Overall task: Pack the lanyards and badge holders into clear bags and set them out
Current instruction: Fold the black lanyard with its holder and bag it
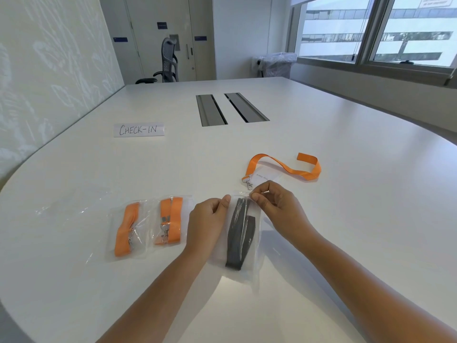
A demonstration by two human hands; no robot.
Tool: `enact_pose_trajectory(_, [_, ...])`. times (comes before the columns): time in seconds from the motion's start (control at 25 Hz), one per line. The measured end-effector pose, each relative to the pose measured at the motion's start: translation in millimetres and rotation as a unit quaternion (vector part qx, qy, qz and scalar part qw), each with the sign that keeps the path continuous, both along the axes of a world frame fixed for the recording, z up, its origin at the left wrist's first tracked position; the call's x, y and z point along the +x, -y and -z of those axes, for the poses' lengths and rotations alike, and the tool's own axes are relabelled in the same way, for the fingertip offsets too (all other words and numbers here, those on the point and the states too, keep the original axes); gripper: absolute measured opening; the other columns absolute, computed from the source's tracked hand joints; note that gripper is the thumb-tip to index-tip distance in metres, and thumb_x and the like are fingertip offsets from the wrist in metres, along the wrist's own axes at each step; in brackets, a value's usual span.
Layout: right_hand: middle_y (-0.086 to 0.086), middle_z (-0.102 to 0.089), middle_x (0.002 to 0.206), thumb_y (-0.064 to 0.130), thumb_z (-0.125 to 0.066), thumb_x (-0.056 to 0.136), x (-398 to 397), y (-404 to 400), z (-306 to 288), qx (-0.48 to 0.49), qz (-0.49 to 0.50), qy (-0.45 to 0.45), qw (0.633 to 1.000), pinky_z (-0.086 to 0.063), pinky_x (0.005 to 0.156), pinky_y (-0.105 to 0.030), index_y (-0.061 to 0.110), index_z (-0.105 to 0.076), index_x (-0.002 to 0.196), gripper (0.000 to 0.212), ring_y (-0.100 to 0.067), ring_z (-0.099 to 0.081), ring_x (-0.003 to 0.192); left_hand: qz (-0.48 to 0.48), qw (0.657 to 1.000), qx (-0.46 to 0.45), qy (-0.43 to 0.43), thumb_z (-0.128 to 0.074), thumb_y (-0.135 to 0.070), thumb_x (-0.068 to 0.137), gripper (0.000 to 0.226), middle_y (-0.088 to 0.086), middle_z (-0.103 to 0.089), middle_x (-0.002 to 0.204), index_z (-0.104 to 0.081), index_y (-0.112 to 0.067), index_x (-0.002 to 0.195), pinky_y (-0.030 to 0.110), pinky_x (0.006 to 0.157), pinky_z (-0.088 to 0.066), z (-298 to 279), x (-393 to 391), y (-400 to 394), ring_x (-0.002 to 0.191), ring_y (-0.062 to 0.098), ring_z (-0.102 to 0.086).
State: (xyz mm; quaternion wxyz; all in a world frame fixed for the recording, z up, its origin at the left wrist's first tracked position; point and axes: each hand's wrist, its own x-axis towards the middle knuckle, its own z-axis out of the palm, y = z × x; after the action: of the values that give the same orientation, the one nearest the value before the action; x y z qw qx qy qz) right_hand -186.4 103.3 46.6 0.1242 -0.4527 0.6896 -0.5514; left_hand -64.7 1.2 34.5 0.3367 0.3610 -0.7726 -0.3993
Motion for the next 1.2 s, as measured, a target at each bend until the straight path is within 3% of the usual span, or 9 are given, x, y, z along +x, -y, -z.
enact_pose_trajectory(0.2, [0.023, -0.067, 0.07, 0.022, -0.056, 0.091, 0.7, -1.0, 1.0, -0.024, 0.007, -0.023, 0.999, -0.04, 0.061, -0.004, 0.032, -0.056, 0.079, 0.016, 0.001, -0.06, 0.07, 0.073, 0.992, 0.102, -0.011, -0.048, -0.044, 0.09, 0.058, 0.015, -0.044, 0.062, -0.055, 0.008, 0.067, 0.029, 0.06, -0.031, 1.3, -1.0, -1.7, 0.06, 0.021, -0.039])
enact_pose_trajectory(0.36, [0.021, -0.063, 0.081, 0.023, -0.053, 0.093, 2.9, -1.5, 0.3, -0.003, -0.026, -0.061, 0.998, -0.042, 0.067, -0.005, 0.033, -0.054, 0.084, 0.013, 0.002, -0.059, 0.077, 0.055, 0.976, 0.206, -0.031, -0.052, -0.048, 0.086, 0.05, 0.013, -0.048, 0.063, -0.059, -0.001, 0.07, 0.027, 0.057, -0.035, 1.0, -0.4, 1.6, 0.058, 0.02, -0.042])
enact_pose_trajectory(0.52, [0.02, -0.06, 0.085, 0.028, -0.051, 0.093, 4.5, 0.1, 0.7, 0.031, -0.065, -0.067, 0.995, -0.041, 0.075, -0.009, 0.035, -0.053, 0.085, 0.011, 0.002, -0.057, 0.084, 0.037, 0.944, 0.312, -0.101, -0.062, -0.037, 0.084, 0.032, 0.011, -0.071, 0.084, -0.071, -0.006, 0.084, 0.03, 0.073, -0.047, 1.2, 0.6, 3.9, 0.076, 0.022, -0.061])
enact_pose_trajectory(0.6, [0.019, -0.061, 0.087, 0.038, -0.053, 0.089, 5.2, 0.6, 0.6, 0.031, -0.049, -0.044, 0.997, -0.041, 0.076, -0.012, 0.036, -0.055, 0.083, 0.006, 0.001, -0.056, 0.087, 0.019, 0.941, 0.317, -0.116, -0.064, -0.034, 0.083, 0.023, 0.006, -0.072, 0.084, -0.071, -0.013, 0.079, 0.029, 0.074, -0.048, 1.3, 0.6, 4.0, 0.082, 0.021, -0.064])
enact_pose_trajectory(0.76, [0.021, -0.061, 0.086, 0.063, -0.047, 0.07, 2.6, 0.2, -4.8, 0.043, -0.003, 0.02, 0.999, -0.04, 0.067, -0.009, 0.035, -0.055, 0.086, 0.033, -0.002, -0.059, 0.082, -0.018, 0.935, 0.32, -0.152, -0.065, -0.032, 0.082, 0.019, 0.003, -0.073, 0.078, -0.071, -0.017, 0.072, 0.034, 0.078, -0.049, -0.4, 2.5, 6.0, 0.08, 0.022, -0.064])
enact_pose_trajectory(0.84, [0.021, -0.06, 0.083, 0.067, -0.043, 0.066, 1.9, 0.3, -7.5, 0.093, -0.004, 0.062, 0.994, -0.04, 0.061, -0.01, 0.038, -0.052, 0.085, 0.036, -0.005, -0.06, 0.076, -0.028, 0.931, 0.322, -0.171, -0.065, -0.03, 0.083, 0.02, -0.002, -0.072, 0.069, -0.071, -0.017, 0.068, 0.031, 0.069, -0.049, -2.3, 3.9, 7.7, 0.071, 0.019, -0.063])
enact_pose_trajectory(0.96, [0.018, -0.062, 0.077, 0.067, -0.042, 0.068, 2.0, 0.7, -6.6, 0.12, -0.002, 0.068, 0.99, -0.04, 0.06, -0.013, 0.036, -0.055, 0.082, 0.037, -0.006, -0.061, 0.071, -0.034, 0.931, 0.315, -0.18, -0.065, -0.026, 0.083, 0.02, -0.006, -0.069, 0.059, -0.068, -0.017, 0.066, 0.026, 0.057, -0.04, -5.3, 4.7, 7.8, 0.065, 0.019, -0.057])
enact_pose_trajectory(1.08, [0.017, -0.064, 0.075, 0.059, -0.046, 0.08, 2.4, 1.1, -4.2, 0.117, 0.0, 0.052, 0.992, -0.04, 0.063, -0.014, 0.031, -0.061, 0.078, 0.032, -0.006, -0.059, 0.073, -0.037, 0.936, 0.298, -0.183, -0.065, -0.026, 0.084, 0.02, -0.001, -0.067, 0.064, -0.068, -0.016, 0.066, 0.03, 0.058, -0.034, -5.4, 5.6, 9.1, 0.073, 0.024, -0.047])
enact_pose_trajectory(1.2, [0.018, -0.065, 0.069, 0.05, -0.056, 0.081, -0.4, -0.1, -4.2, 0.108, 0.016, 0.086, 0.99, -0.038, 0.062, -0.015, 0.029, -0.067, 0.067, 0.028, -0.004, -0.057, 0.067, -0.018, 0.944, 0.283, -0.169, -0.064, -0.03, 0.084, 0.018, 0.008, -0.067, 0.078, -0.069, -0.016, 0.072, 0.036, 0.065, -0.036, -3.8, 3.9, 6.0, 0.076, 0.026, -0.048])
